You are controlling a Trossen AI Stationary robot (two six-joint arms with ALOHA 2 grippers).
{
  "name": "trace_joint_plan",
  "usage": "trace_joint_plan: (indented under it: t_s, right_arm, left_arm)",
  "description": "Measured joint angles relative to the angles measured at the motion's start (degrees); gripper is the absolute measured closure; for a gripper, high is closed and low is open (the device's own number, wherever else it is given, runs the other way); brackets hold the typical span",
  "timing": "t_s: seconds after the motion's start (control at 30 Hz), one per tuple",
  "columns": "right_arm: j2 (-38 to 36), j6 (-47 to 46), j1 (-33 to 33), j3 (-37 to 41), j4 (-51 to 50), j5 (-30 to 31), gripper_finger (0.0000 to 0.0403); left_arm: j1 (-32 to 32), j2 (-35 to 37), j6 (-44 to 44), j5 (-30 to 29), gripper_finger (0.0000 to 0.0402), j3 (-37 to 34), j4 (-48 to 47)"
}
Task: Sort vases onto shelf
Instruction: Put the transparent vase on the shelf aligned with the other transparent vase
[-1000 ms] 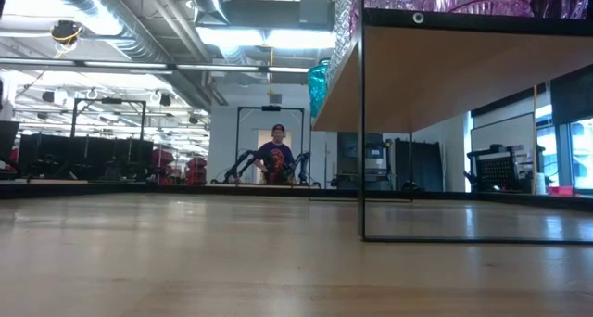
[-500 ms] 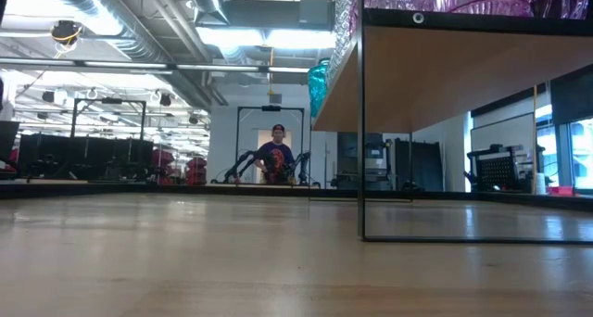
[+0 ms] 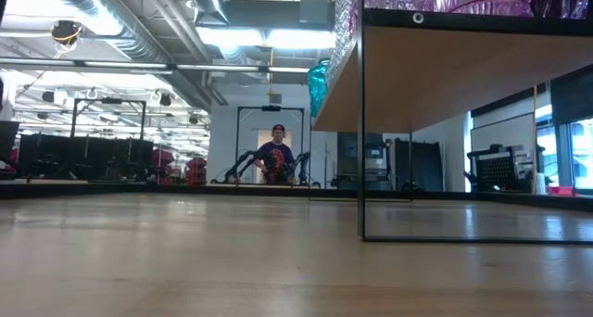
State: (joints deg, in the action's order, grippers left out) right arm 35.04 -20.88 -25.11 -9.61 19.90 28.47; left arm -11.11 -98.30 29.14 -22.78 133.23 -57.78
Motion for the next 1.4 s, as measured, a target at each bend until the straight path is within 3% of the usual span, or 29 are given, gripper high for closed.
trace_joint_plan:
  t_s: [0.37, 0.67, 1.4]
  right_arm:
    - [-1.8, 1.7, 0.0, 0.1, 5.6, 0.0, 0.0158]
    - [-1.8, 1.8, 0.0, 0.1, 0.4, -2.6, 0.0158]
    - [-1.9, 1.0, 0.0, 0.0, 4.6, -3.0, 0.0157]
  left_arm:
    - [0.0, 0.0, -1.2, 0.2, 0.0230, 0.0, 0.0]
    - [-0.1, 0.0, -1.3, 1.5, 0.0231, 0.0, 0.0]
    - [0.0, 0.0, -2.4, 2.4, 0.0231, 0.0, 0.0]
